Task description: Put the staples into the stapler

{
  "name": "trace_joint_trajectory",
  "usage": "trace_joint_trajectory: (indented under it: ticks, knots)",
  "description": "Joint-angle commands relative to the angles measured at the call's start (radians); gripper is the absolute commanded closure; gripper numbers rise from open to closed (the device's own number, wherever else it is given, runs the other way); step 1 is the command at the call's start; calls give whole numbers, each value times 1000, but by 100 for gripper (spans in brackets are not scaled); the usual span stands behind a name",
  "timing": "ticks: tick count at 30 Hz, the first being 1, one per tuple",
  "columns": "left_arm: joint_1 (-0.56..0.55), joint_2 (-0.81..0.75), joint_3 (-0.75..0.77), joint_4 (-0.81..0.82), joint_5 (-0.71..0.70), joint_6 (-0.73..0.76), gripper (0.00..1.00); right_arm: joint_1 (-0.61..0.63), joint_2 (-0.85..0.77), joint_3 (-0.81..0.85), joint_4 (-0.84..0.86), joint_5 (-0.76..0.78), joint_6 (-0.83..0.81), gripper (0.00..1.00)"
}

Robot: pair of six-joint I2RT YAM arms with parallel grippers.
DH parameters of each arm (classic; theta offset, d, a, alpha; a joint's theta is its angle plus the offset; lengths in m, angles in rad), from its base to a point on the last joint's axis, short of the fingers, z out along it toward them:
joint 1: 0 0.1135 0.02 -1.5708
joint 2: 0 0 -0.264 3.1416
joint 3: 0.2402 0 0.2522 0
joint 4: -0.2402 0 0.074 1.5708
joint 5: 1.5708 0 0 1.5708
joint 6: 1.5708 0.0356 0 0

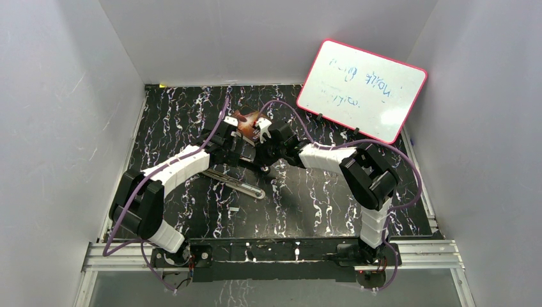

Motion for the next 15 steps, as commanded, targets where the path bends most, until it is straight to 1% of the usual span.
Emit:
trace_joint_trajectory:
  ticks: [1,15]
  knots:
    - [-4,-44,-8,-5,-18,8,2,-4,8,49,-14,9,-20,100]
    - [-4,-44,-7,-4,-19,8,2,-1,5,66,-84,27,-84,100]
